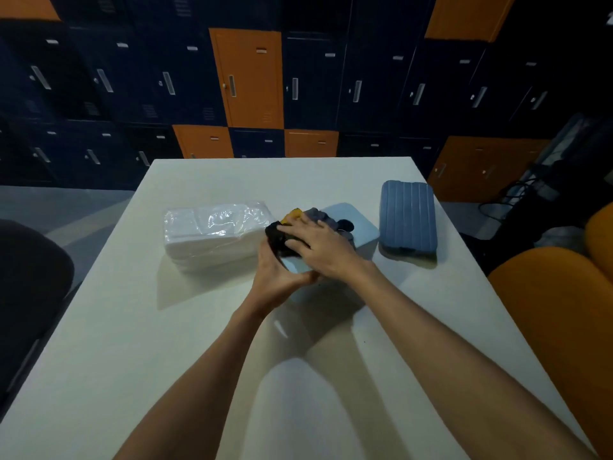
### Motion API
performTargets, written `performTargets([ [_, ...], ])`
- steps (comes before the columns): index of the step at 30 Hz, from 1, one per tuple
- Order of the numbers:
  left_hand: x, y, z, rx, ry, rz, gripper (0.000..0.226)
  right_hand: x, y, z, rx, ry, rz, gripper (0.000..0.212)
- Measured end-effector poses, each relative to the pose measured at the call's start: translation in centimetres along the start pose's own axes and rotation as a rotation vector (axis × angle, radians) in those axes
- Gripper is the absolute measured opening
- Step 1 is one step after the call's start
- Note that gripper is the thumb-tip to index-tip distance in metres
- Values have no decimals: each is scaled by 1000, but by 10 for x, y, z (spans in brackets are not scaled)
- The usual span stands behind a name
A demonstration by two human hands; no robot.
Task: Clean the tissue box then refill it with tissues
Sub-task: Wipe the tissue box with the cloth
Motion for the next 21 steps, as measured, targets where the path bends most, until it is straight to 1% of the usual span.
performTargets([
  [2, -1, -1, 0, -9, -25, 3, 105, 13, -8, -15, 62, 29, 14, 41],
  [5, 2, -3, -3, 3, -65, 63, 114, 43, -20, -24, 183, 234, -2, 43],
  [8, 8, -2, -9, 23, -59, 89, 116, 54, -22, -11, 180, 445, -43, 48],
  [10, 10, 0, -14, 53, -74, 86, 119, 43, -16, 0, 147, 495, -95, 50],
  [12, 8, 4, -18, 87, -92, 78, 119, 29, -9, 7, 119, 427, -115, 49],
  [15, 7, 6, -23, 111, -83, 74, 122, 3, 3, 0, 40, 224, -106, 47],
  [17, 4, 6, -24, 113, -42, 94, 117, -11, 5, -14, -13, 126, -64, 46],
  [19, 0, 7, -24, 108, -21, 115, 110, -22, 1, -33, -35, 104, 49, 42],
  [21, 2, 7, -27, 76, -67, 59, 112, -23, -7, -49, -25, 112, 168, 37],
])
Point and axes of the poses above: each hand's wrist, its own z-axis towards the middle knuckle, its own y-axis out of the palm, x = y × z, the point moved 2 cm from there along z, towards the middle knuckle, and after that the axes turned 2 degrees about -x, right-handed, at the moved point
